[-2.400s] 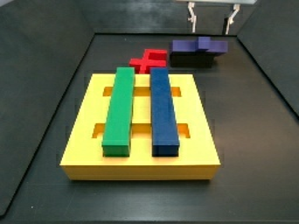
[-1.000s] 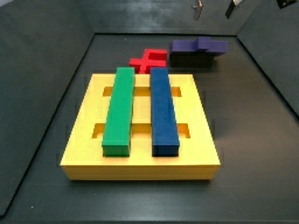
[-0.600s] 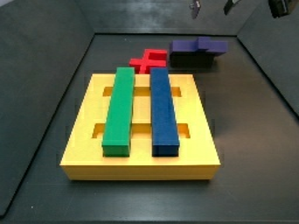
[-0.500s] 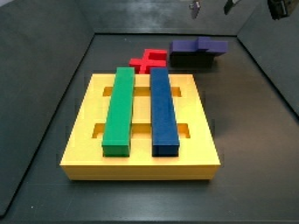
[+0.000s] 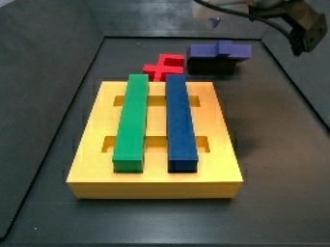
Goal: Pick up the purple object. Move up. Place the purple object on the fixture. Regrasp the purple object. Move to above the board. Insert the purple object.
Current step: Regrasp the purple object.
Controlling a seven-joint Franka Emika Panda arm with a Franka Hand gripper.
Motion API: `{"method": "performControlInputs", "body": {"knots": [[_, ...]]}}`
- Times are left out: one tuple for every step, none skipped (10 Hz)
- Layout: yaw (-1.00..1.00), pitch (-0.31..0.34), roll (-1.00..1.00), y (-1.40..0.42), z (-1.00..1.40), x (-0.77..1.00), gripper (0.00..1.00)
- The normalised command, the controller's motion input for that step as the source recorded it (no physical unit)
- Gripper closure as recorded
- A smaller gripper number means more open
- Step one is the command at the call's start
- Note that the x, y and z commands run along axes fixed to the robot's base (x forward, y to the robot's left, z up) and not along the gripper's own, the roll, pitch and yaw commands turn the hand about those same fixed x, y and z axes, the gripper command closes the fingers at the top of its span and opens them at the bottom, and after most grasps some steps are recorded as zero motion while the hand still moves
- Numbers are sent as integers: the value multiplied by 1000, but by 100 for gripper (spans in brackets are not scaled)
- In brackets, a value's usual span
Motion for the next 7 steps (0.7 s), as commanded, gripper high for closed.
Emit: {"method": "performControlInputs", "body": {"knots": [[0, 0, 0, -37, 0, 0, 0], [-134, 120, 397, -40, -377, 0, 0], [-163, 197, 383, -143, -509, 31, 0], [-137, 220, 180, -111, -489, 74, 0], [-126, 280, 157, -111, -383, 157, 0], [-86, 294, 200, -83, -346, 157, 0], [0, 231, 69, -43, -257, 146, 0]]}}
